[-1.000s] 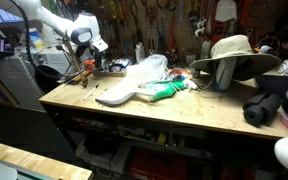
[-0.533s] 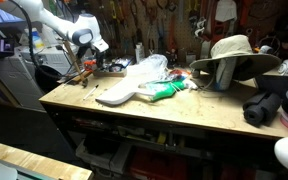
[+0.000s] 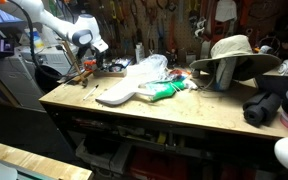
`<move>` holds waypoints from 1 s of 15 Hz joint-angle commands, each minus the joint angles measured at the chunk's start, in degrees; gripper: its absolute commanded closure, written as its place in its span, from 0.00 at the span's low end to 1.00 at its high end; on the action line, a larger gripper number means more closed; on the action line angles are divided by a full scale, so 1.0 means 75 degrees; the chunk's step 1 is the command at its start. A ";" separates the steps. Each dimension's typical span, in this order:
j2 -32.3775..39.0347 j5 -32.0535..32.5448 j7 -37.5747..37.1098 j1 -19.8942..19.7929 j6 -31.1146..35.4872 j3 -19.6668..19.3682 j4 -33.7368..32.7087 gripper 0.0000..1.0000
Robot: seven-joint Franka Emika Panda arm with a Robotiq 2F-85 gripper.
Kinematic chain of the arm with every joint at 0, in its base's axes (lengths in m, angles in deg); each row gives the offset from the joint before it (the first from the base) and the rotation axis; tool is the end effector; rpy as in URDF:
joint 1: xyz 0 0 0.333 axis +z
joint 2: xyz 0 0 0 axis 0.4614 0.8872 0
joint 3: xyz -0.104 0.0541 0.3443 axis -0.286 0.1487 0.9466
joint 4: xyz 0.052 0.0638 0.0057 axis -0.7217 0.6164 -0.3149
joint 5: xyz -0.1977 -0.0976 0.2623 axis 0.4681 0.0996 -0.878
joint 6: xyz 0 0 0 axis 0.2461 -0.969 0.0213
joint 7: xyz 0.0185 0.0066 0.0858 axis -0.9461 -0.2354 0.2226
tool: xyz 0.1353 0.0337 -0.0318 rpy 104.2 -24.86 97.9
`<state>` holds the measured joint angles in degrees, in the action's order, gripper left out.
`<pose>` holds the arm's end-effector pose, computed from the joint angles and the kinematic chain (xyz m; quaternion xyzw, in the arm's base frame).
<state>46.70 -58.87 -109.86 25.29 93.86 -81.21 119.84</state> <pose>0.6680 -0.0559 0.3489 -0.8259 0.5418 -0.0669 0.1408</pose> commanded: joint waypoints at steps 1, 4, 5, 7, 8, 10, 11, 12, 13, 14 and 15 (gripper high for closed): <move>0.0215 -0.0191 -0.0046 -0.0031 0.0012 0.0033 -0.0257 0.81; 0.0346 -0.0253 -0.0072 -0.0058 -0.0003 0.0040 -0.0466 0.81; 0.0381 -0.0267 -0.0086 -0.0056 -0.0003 0.0038 -0.0516 0.81; 0.0465 -0.0262 -0.0150 -0.0039 -0.0028 0.0026 -0.0606 0.81; 0.0494 -0.0176 -0.0247 0.0007 -0.0094 -0.0027 -0.0626 0.81; 0.0527 -0.0078 -0.0347 0.0034 -0.0267 -0.0073 -0.0675 0.81; 0.0550 -0.0065 -0.0347 0.0031 -0.0273 -0.0071 -0.0693 0.81; 0.0562 -0.0090 -0.0309 0.0002 -0.0305 -0.0045 -0.0718 0.39; 0.0545 -0.0067 -0.0287 0.0014 -0.0196 -0.0060 -0.0701 0.30; 0.0508 -0.0053 -0.0250 0.0012 -0.0198 -0.0059 -0.0687 0.25; 0.0425 -0.0070 -0.0156 -0.0007 -0.0152 -0.0031 -0.0651 0.16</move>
<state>50.28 -59.59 -111.23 25.13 93.23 -81.27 115.49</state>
